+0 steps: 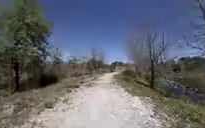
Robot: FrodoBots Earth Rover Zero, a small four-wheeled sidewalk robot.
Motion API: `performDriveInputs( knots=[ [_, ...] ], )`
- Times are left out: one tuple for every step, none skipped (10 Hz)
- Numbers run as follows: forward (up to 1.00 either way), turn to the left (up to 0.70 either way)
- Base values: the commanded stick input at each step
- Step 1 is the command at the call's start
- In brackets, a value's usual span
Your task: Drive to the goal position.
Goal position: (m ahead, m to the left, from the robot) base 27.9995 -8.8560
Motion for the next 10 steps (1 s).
performDriveInputs(
  knots=[
    [0.70,0.00],
    [0.70,0.00],
    [0.70,0.00],
    [0.70,0.00],
    [0.70,0.00],
    [0.70,0.00],
    [0.70,0.00],
    [0.70,0.00],
    [0.70,0.00],
    [0.70,0.00]
  ],
)
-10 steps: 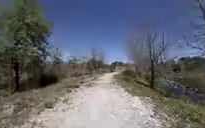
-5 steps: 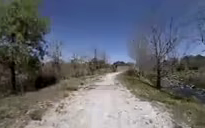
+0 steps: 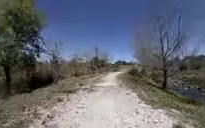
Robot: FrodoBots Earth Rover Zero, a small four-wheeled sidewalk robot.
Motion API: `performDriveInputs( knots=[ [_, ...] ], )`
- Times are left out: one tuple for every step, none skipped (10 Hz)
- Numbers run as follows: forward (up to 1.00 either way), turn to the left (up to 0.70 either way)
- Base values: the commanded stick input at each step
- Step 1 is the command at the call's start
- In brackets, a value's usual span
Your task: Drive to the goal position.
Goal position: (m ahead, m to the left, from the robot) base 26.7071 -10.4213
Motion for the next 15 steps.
performDriveInputs(
  knots=[
    [0.70,0.00],
    [0.70,0.00],
    [0.70,0.00],
    [0.70,0.00],
    [0.70,0.00],
    [0.70,0.00],
    [0.70,0.00],
    [0.70,0.00],
    [0.70,-0.16],
    [0.70,-0.21],
    [0.70,0.00],
    [0.70,0.00],
    [0.70,0.00],
    [0.70,0.00],
    [0.70,0.00]
  ],
)
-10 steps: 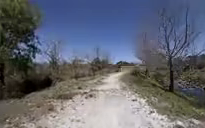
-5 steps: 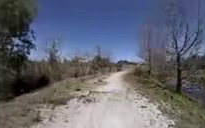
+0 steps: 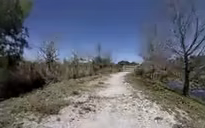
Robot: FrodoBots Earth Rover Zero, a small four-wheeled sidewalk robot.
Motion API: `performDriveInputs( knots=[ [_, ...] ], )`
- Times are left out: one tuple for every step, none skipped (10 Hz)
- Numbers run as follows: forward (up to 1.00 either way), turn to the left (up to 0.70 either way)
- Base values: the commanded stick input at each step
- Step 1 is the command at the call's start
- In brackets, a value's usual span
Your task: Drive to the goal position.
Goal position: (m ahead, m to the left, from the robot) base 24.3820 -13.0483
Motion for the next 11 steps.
performDriveInputs(
  knots=[
    [0.70,0.00],
    [0.70,0.00],
    [0.70,0.00],
    [0.70,0.00],
    [0.70,0.00],
    [0.70,0.00],
    [0.70,-0.06],
    [0.70,-0.28],
    [0.70,-0.35],
    [0.70,-0.35],
    [0.70,-0.35]
  ],
)
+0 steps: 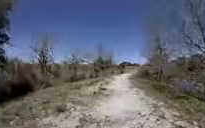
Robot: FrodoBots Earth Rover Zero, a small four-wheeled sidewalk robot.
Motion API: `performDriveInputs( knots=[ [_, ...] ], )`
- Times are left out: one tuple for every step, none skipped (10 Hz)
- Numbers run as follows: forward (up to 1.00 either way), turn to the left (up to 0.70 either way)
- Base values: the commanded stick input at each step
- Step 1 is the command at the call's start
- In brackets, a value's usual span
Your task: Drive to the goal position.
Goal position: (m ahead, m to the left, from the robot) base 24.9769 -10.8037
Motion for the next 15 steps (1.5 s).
performDriveInputs(
  knots=[
    [0.70,-0.19],
    [0.70,0.00],
    [0.70,0.00],
    [0.70,0.00],
    [0.70,0.00],
    [0.70,0.00],
    [0.70,0.00],
    [0.70,0.00],
    [0.70,0.00],
    [0.70,0.00],
    [0.70,0.00],
    [0.70,0.00],
    [0.70,0.00],
    [0.70,0.00],
    [0.70,0.00]
  ],
)
